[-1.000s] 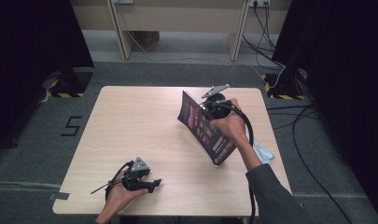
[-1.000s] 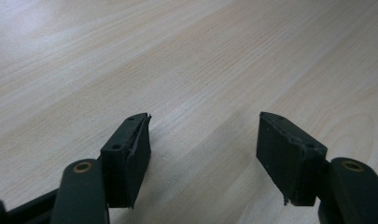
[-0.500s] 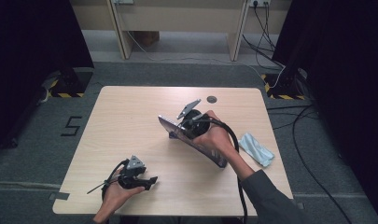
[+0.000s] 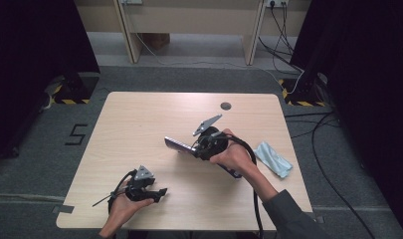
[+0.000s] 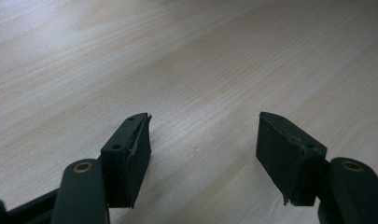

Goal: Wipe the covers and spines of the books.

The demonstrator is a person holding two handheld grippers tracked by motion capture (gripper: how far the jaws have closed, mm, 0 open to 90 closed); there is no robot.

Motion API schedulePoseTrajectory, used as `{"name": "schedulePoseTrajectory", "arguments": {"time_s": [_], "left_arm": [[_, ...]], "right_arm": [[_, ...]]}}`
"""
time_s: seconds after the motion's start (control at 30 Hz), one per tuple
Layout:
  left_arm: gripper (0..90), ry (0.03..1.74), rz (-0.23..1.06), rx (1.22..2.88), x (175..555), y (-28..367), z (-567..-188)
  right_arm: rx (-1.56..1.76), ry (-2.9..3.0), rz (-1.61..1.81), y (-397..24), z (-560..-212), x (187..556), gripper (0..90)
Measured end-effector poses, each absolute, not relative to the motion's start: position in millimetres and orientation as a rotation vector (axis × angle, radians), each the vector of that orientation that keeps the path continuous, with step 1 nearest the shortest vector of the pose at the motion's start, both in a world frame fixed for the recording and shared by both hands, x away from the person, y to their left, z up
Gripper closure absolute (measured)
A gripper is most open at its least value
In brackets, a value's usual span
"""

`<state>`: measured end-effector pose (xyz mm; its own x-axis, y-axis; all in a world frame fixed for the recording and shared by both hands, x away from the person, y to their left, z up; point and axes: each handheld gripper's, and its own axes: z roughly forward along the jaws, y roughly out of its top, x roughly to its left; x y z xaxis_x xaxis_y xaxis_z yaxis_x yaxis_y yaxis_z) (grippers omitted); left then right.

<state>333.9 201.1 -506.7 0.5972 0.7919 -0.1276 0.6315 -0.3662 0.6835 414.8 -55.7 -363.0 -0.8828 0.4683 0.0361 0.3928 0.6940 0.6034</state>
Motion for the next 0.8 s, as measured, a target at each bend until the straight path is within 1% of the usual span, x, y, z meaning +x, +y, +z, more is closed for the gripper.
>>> {"name": "schedulePoseTrajectory", "arguments": {"time_s": [0.4,0.47,0.53,0.57,0.67,0.8], "left_arm": [[34.7,1.121,0.285,2.118,334,201,-507],[34.7,1.123,0.285,2.121,335,203,-507],[34.7,1.126,0.287,2.123,336,204,-507],[34.7,1.131,0.288,2.121,337,206,-507],[34.7,1.142,0.292,2.115,337,208,-508],[34.6,1.142,0.292,2.119,337,208,-507]], "right_arm": [[0.654,2.850,0.967,-59,-381,395,76.8],[0.675,2.866,0.988,-61,-386,396,80.5],[0.692,2.876,0.969,-63,-391,396,81.5],[0.723,2.907,0.922,-66,-407,395,82.0],[0.770,2.942,0.975,-70,-429,394,82.8],[0.772,2.925,0.988,-70,-437,393,82.5]]}}
